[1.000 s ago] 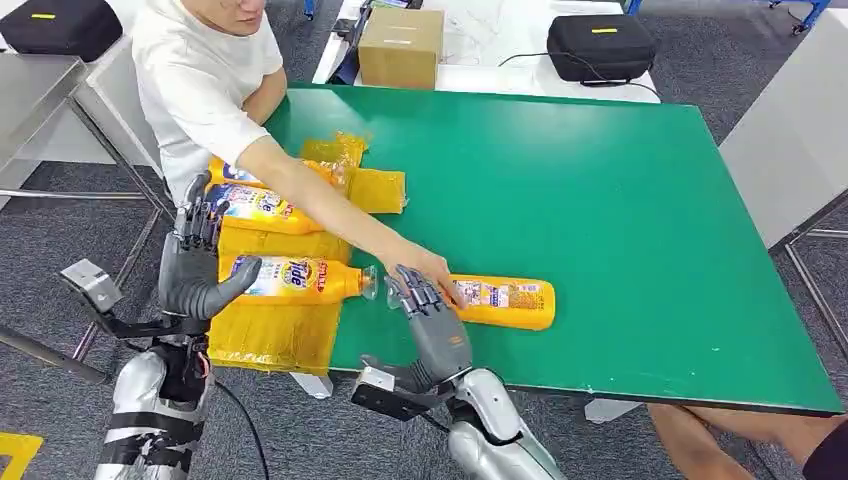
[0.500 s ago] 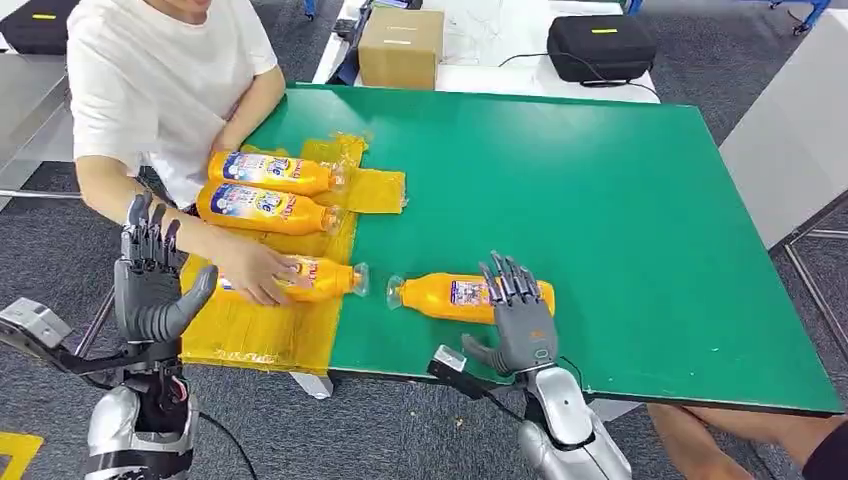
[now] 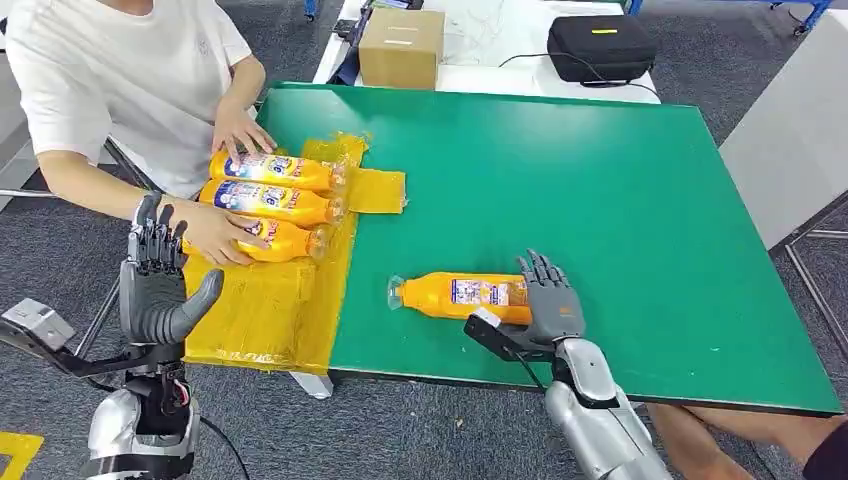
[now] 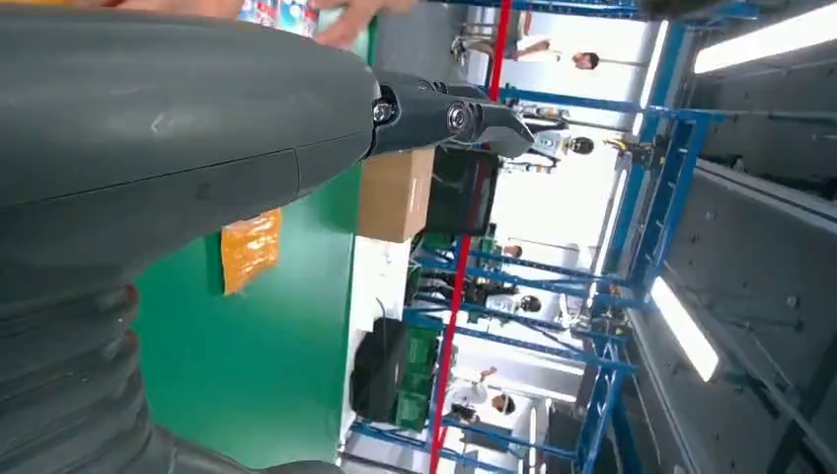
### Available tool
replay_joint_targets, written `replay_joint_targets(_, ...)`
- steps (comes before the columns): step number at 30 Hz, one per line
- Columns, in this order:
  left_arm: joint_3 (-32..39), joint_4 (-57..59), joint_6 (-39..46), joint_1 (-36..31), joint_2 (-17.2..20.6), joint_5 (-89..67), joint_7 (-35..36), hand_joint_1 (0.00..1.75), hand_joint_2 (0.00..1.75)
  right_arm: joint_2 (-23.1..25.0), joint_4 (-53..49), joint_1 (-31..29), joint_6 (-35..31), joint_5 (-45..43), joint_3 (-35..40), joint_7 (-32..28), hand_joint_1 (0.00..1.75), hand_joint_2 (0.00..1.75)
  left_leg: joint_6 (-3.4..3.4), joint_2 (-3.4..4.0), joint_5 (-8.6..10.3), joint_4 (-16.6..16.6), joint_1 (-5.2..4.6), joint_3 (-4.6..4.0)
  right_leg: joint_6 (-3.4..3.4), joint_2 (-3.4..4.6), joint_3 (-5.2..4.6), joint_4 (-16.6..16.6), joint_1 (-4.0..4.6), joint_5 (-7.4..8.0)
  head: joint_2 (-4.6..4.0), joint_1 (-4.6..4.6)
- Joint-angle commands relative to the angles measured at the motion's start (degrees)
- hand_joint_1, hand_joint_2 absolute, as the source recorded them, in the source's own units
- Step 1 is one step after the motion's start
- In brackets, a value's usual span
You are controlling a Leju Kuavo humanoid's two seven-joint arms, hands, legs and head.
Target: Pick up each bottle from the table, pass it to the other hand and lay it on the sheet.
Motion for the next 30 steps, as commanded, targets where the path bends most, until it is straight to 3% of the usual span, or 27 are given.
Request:
replay_joint_targets(1, -0.89, 5.08, 0.18, -2.41, 0.79, 0.13, 0.20, 0.00, 1.75, 1.94, 12.04, -6.75, 0.86, 0.01, -0.21, 0.29, 0.00, 1.75, -0.12, 0.10, -0.20, -0.03, 0.09, 0.45, -0.16, 0.10, 0.42, -0.03, 0.10, -0.16, 0.00, 0.00)
replay_joint_targets(7, -0.67, 6.56, -0.02, -2.98, 0.81, 0.05, 0.19, 0.00, 1.75, 3.78, 18.18, -12.75, 6.38, 0.57, 2.41, 3.00, 0.00, 1.75, -0.05, 0.12, -0.06, -0.03, 0.00, 0.16, -0.06, 0.11, 0.12, 0.02, 0.00, -0.04, 0.00, 0.00)
replay_joint_targets(16, -1.35, 8.04, -0.08, -4.31, 1.06, -0.19, 0.16, 0.00, 1.75, 4.24, 22.61, -14.69, 11.28, -1.42, 3.74, 0.88, 0.00, 1.75, -0.04, 0.01, -0.02, -0.04, 0.03, 0.12, -0.05, 0.01, 0.11, -0.03, 0.02, -0.02, 0.00, 0.02)
replay_joint_targets(18, -1.54, 8.57, 0.06, -4.66, 1.29, -0.35, 0.08, 0.00, 1.75, 4.15, 24.50, -15.87, 13.86, -1.78, 5.16, 0.57, 1.50, 1.75, -0.05, 0.01, -0.04, -0.03, 0.03, 0.18, -0.07, 0.01, 0.15, -0.02, 0.03, -0.05, 0.00, 0.00)
replay_joint_targets(19, -1.51, 8.70, 0.09, -4.78, 1.34, -0.36, 0.05, 0.00, 1.75, 4.13, 24.92, -16.32, 14.52, -1.86, 5.47, 0.60, 1.69, 1.75, -0.09, 0.01, -0.09, -0.03, 0.07, 0.32, -0.12, 0.01, 0.29, -0.02, 0.07, -0.10, 0.00, 0.00)
replay_joint_targets(30, -1.44, 9.25, 0.27, -5.08, 1.76, -0.33, -0.30, 0.00, 1.75, 4.97, 26.62, -16.57, 18.62, -6.30, 5.23, -3.46, 1.75, 1.75, -0.05, 0.00, -0.04, -0.06, 0.06, 0.36, -0.08, -0.01, 0.33, -0.06, 0.05, -0.04, 0.00, 0.02)
